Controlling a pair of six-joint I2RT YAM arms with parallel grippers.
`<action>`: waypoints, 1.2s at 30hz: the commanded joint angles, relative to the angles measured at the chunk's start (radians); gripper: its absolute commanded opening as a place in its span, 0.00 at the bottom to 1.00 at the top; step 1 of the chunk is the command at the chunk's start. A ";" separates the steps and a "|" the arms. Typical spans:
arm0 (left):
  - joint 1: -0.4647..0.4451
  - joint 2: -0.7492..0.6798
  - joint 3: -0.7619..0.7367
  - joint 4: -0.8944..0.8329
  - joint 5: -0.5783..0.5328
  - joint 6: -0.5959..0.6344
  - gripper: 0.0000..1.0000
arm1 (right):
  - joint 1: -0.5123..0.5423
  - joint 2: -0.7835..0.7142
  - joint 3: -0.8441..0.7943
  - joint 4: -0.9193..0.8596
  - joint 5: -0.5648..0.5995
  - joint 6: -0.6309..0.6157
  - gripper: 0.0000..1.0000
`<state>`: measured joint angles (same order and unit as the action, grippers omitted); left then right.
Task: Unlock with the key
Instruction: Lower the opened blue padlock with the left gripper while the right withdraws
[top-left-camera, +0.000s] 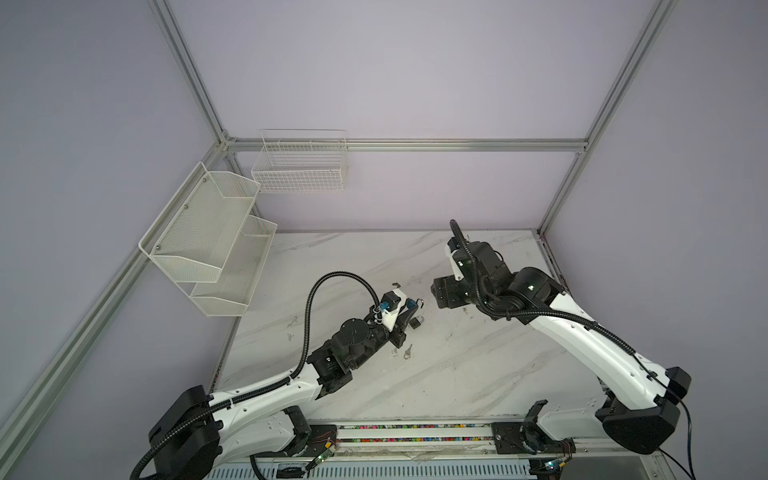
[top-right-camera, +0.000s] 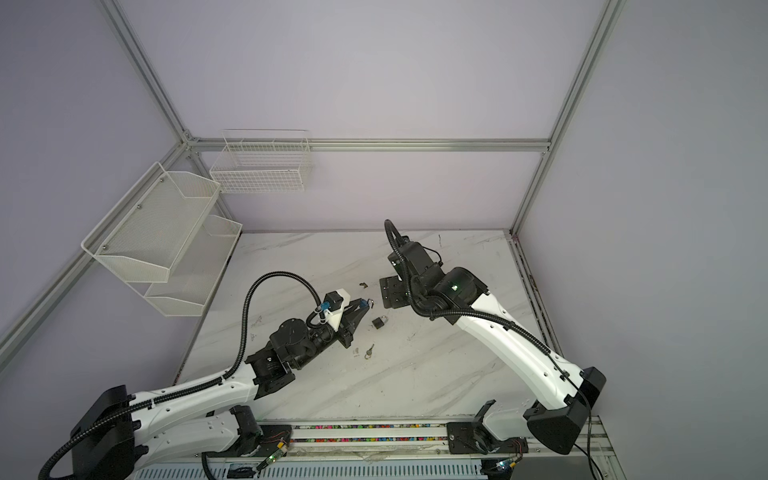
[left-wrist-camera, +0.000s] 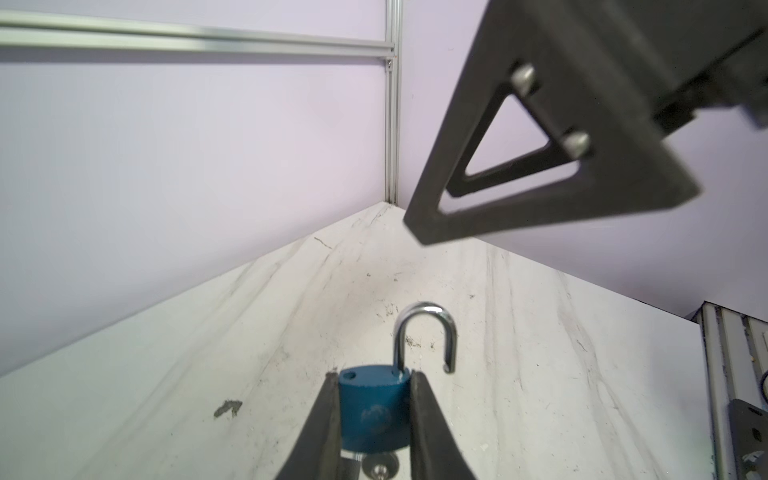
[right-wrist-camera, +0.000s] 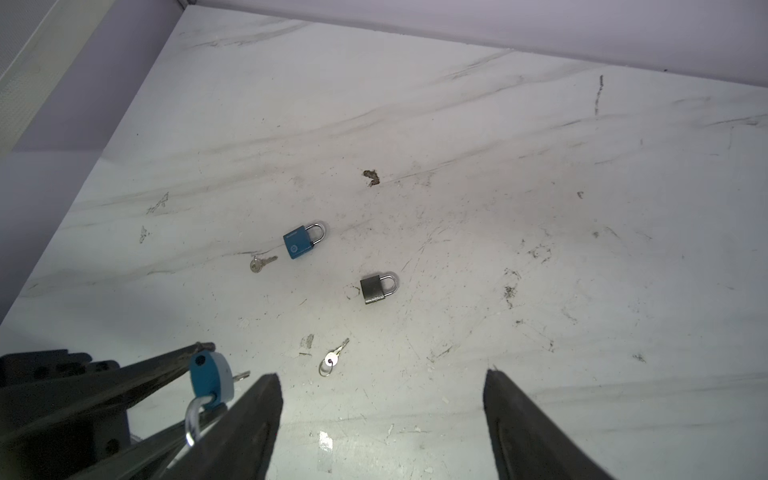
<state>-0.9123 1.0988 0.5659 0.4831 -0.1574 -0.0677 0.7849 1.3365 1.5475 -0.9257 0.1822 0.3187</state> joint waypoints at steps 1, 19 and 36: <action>-0.018 0.052 0.149 -0.086 -0.048 -0.156 0.00 | -0.039 -0.060 -0.019 0.028 0.051 0.029 0.85; -0.139 0.553 0.617 -0.622 -0.208 -0.762 0.00 | -0.270 -0.178 -0.231 0.203 -0.003 0.141 0.97; -0.135 1.000 1.043 -0.889 -0.286 -0.812 0.00 | -0.483 -0.147 -0.416 0.395 -0.170 0.098 0.97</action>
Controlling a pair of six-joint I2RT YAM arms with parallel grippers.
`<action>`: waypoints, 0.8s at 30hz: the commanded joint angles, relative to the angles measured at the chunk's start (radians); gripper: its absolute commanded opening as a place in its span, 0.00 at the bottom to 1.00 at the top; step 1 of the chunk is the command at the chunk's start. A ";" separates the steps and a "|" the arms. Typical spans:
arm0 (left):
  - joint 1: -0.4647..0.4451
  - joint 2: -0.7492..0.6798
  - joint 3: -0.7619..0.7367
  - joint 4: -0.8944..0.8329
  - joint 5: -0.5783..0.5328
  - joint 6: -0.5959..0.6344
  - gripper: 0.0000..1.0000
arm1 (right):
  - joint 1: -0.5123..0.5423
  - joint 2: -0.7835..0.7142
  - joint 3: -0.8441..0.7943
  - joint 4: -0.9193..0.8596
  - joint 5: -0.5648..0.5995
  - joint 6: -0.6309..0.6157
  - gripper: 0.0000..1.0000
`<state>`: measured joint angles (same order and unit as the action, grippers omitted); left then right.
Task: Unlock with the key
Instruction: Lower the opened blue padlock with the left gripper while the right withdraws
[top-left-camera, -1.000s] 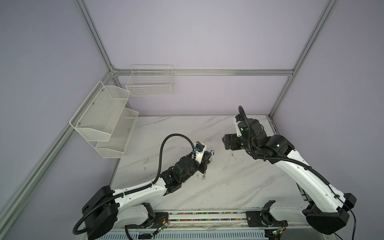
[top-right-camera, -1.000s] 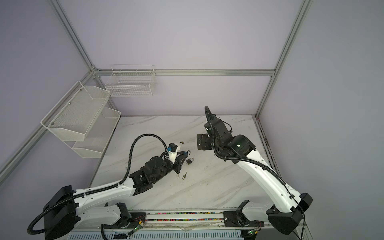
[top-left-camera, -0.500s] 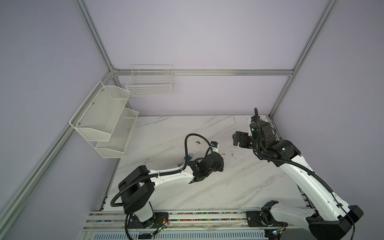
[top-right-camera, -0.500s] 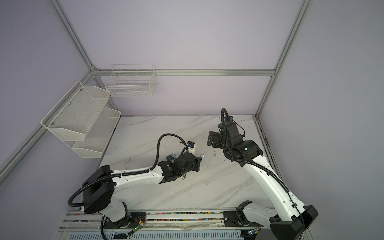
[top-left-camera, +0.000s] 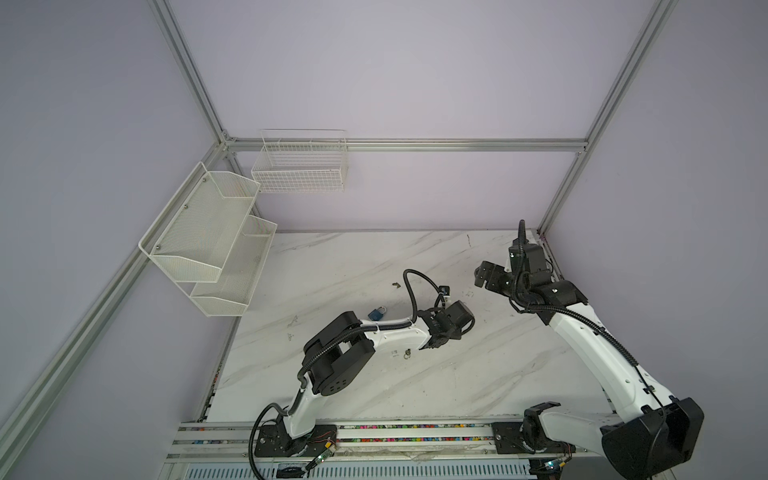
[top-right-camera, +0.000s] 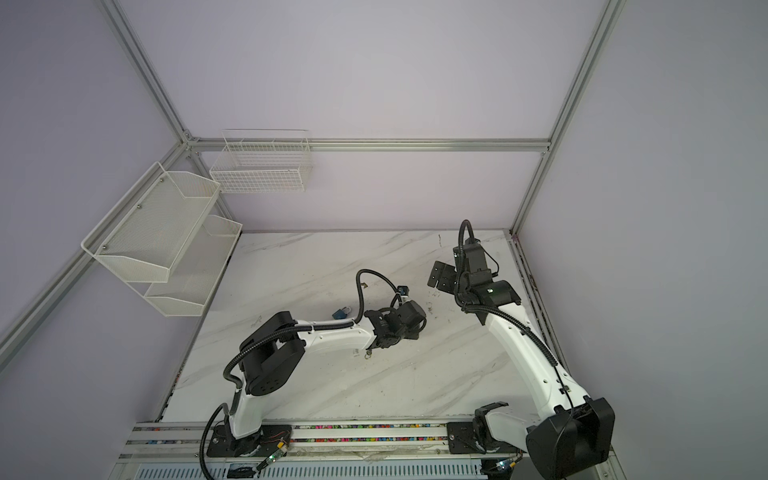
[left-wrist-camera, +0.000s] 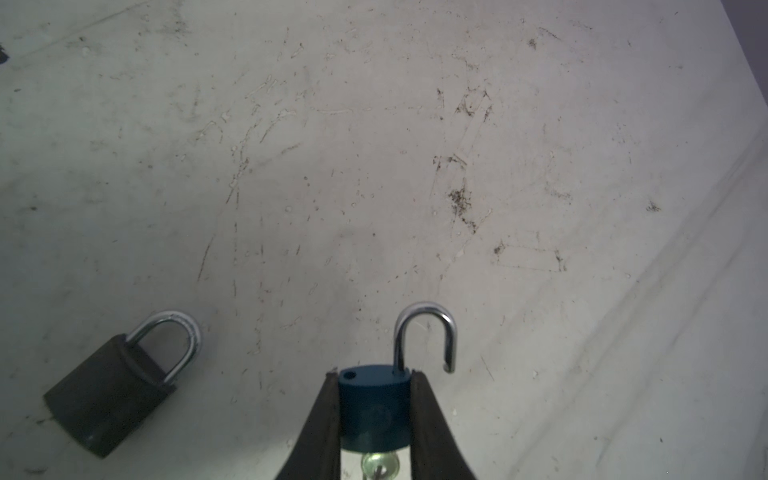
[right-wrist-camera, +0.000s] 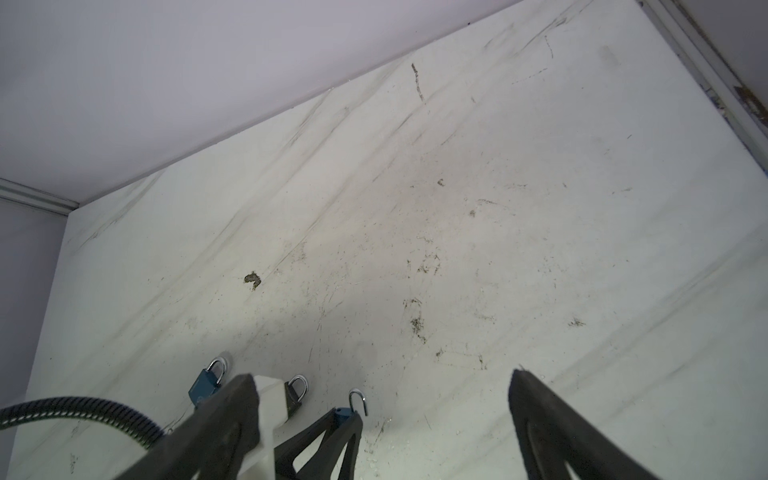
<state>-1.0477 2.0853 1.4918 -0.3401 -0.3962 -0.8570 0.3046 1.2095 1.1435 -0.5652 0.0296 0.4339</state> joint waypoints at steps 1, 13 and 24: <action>0.000 0.029 0.130 -0.076 -0.052 -0.030 0.00 | -0.004 -0.020 -0.012 0.033 -0.020 -0.021 0.97; 0.003 0.135 0.229 -0.177 -0.056 -0.049 0.00 | -0.007 -0.036 -0.011 0.032 -0.040 -0.044 0.97; 0.002 0.118 0.220 -0.203 -0.069 -0.071 0.29 | -0.008 -0.082 -0.002 0.022 -0.050 -0.047 0.97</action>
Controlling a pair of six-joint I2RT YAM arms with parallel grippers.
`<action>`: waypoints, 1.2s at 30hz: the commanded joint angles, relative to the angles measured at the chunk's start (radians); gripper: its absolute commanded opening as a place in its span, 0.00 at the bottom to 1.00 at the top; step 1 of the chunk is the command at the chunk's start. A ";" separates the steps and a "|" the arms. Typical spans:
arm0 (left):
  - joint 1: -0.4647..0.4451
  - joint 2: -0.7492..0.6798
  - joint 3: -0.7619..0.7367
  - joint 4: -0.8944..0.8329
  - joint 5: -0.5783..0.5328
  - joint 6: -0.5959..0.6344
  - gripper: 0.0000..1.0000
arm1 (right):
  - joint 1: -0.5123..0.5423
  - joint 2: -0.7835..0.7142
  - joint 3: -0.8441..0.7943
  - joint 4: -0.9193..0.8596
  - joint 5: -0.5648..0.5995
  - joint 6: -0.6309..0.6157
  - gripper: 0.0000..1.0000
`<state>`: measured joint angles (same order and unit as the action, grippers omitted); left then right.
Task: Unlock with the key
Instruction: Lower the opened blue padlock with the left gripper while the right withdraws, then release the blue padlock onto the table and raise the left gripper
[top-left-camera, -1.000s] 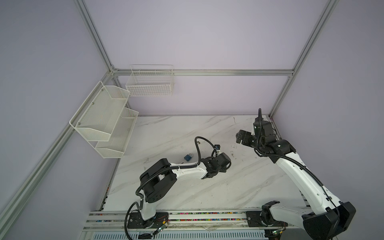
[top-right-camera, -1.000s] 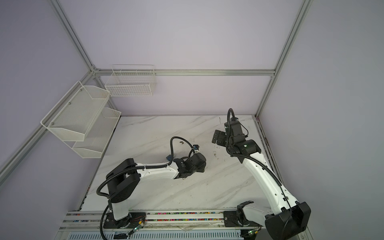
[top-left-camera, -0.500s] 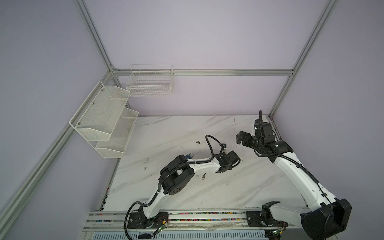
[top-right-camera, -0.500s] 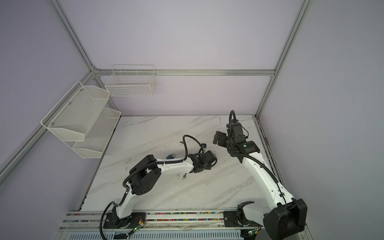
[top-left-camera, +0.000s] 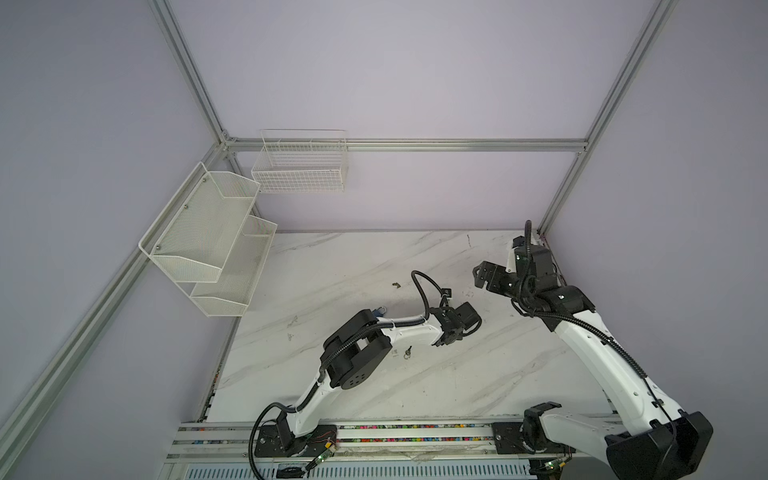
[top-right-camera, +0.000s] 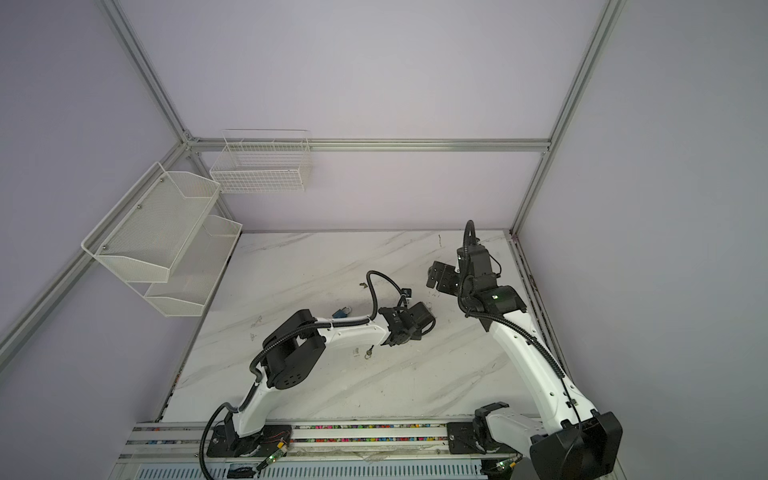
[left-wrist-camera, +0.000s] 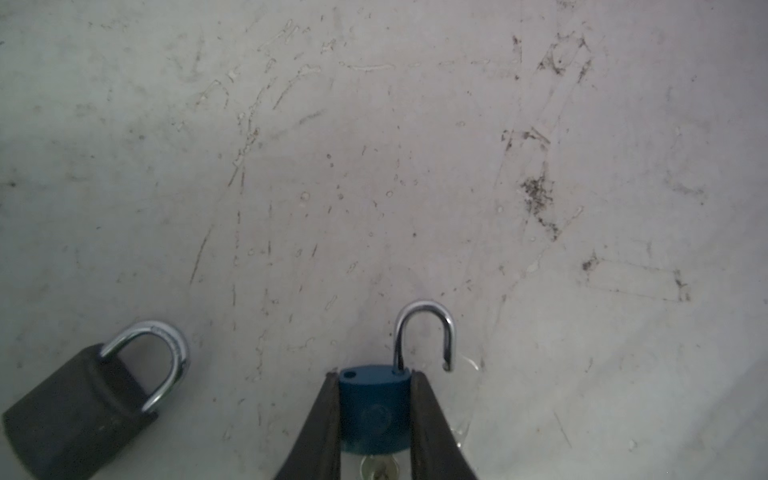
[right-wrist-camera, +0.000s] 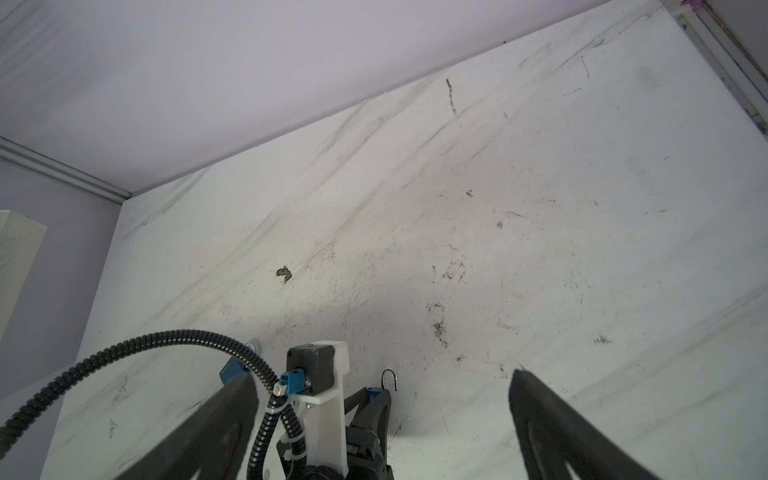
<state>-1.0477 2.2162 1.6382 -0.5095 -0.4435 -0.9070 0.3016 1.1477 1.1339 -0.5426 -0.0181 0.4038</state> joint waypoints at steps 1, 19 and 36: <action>0.003 -0.016 0.072 -0.033 -0.022 -0.023 0.31 | -0.004 -0.018 0.011 0.000 -0.008 -0.018 0.97; 0.004 -0.491 -0.209 0.039 -0.087 -0.004 0.45 | 0.000 -0.043 0.077 -0.026 -0.071 -0.051 0.97; 0.159 -1.276 -0.821 0.007 -0.022 0.139 0.53 | 0.476 0.183 -0.042 0.088 0.172 0.142 0.97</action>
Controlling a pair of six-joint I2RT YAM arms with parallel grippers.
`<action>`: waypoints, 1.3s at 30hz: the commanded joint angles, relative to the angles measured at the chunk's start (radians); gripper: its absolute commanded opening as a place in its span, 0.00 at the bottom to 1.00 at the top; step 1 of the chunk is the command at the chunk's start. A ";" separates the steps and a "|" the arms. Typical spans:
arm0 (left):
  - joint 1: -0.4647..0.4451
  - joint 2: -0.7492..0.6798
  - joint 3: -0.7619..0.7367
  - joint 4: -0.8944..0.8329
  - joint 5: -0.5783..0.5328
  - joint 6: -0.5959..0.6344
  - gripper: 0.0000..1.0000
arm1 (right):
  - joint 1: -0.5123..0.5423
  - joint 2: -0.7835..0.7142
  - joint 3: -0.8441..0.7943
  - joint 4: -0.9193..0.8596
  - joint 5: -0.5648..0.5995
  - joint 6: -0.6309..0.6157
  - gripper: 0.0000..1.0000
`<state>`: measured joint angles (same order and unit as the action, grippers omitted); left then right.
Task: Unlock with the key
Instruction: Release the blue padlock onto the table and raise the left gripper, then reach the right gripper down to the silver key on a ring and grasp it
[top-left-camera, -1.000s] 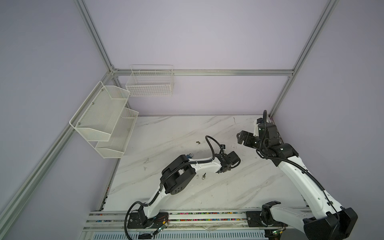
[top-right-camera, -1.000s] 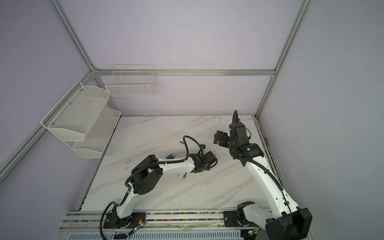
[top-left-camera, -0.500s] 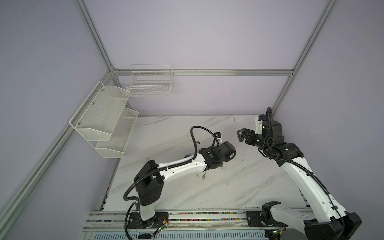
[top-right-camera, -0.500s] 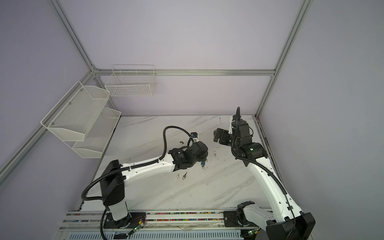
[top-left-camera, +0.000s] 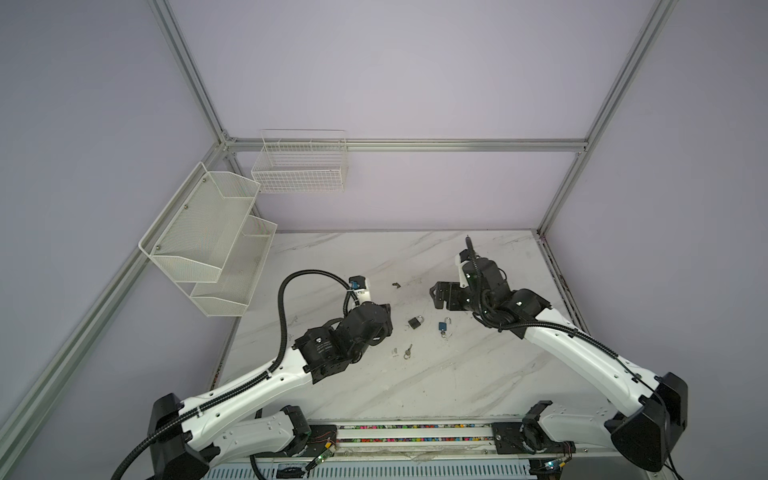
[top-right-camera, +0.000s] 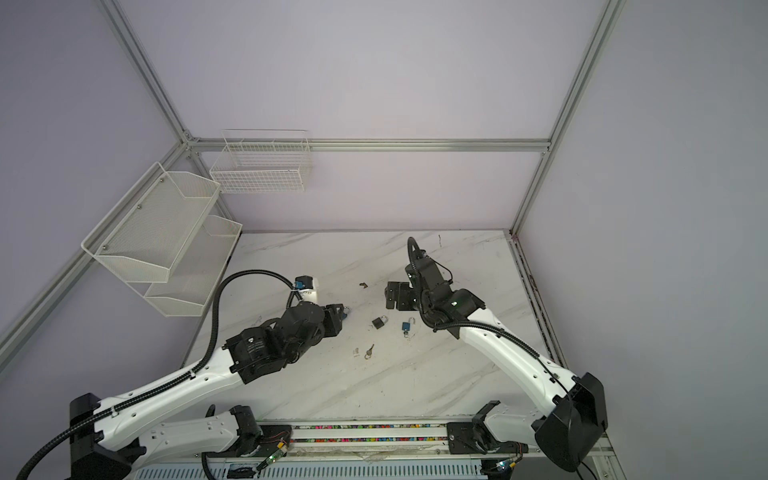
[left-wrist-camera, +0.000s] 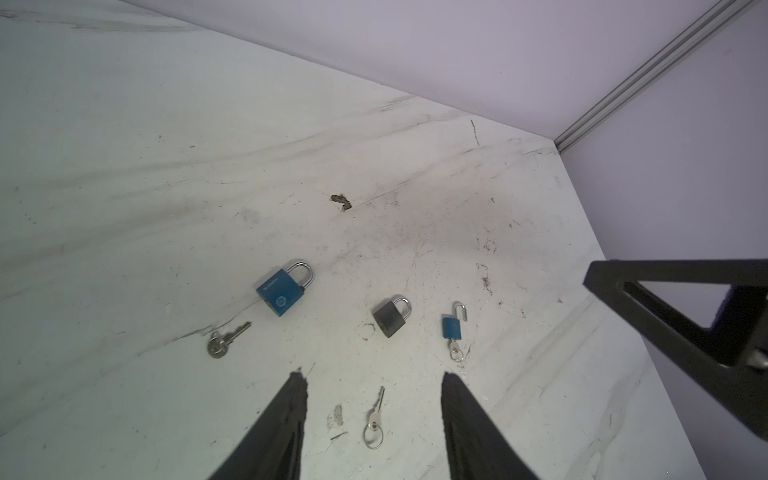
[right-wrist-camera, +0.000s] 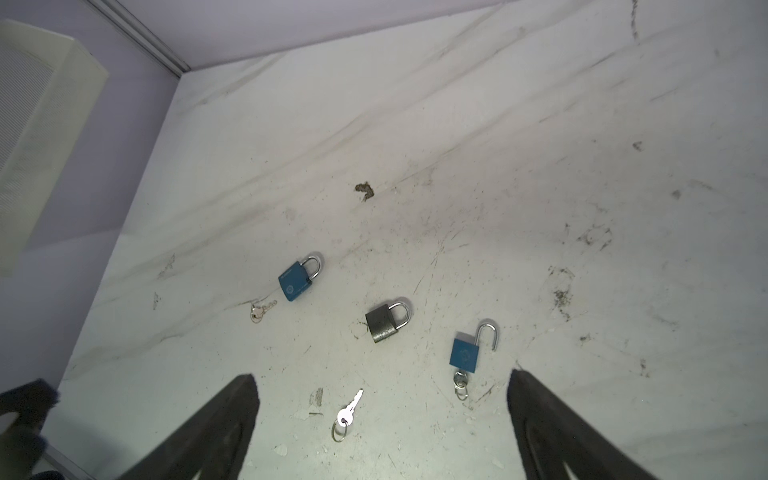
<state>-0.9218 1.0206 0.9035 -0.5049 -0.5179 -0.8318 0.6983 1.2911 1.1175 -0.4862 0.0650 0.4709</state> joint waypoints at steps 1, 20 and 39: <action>0.045 -0.103 -0.104 -0.006 0.070 0.069 0.54 | 0.121 0.061 -0.026 0.031 0.113 0.091 0.97; 0.120 -0.210 -0.250 0.005 0.162 0.046 0.55 | 0.424 0.331 -0.153 0.204 0.197 0.574 0.76; 0.132 -0.162 -0.261 0.071 0.215 0.034 0.55 | 0.429 0.355 -0.284 0.374 0.104 0.704 0.40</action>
<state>-0.7982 0.8558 0.6758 -0.4763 -0.3164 -0.7929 1.1217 1.6287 0.8455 -0.1436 0.1799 1.1385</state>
